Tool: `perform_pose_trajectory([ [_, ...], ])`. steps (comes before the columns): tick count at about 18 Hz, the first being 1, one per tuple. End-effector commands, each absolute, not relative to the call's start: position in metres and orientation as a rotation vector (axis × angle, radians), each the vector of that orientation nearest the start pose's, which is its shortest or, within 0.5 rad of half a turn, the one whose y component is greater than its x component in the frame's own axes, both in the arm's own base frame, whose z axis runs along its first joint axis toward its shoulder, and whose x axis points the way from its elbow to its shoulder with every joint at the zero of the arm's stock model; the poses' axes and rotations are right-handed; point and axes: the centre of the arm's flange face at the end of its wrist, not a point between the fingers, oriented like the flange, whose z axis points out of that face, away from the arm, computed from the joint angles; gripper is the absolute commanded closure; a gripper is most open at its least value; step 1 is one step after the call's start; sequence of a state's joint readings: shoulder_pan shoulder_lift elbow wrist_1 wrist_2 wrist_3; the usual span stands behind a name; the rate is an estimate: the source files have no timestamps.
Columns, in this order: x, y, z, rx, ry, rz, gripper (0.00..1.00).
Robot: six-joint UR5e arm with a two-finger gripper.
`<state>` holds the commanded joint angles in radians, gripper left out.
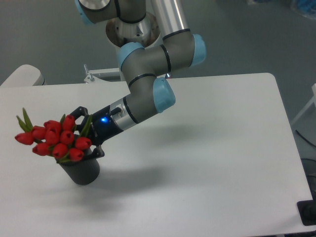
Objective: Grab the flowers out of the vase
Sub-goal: 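Close the gripper around the tulip stems just below the blooms, then lift the tulip bunch up and out of the grey vase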
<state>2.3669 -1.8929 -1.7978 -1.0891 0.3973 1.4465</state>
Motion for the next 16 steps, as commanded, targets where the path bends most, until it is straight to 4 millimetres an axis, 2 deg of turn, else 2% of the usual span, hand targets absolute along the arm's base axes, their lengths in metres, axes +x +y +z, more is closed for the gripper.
perform_pose_trajectory([
  [4,-0.252,0.555,0.322,-1.917,0.567,-0.655,0.98],
  [9,-0.264,0.547,0.35,-1.889,0.51,-0.641,0.98],
  [16,-0.279,0.551,0.386,-1.913,0.412,-0.659,0.97],
])
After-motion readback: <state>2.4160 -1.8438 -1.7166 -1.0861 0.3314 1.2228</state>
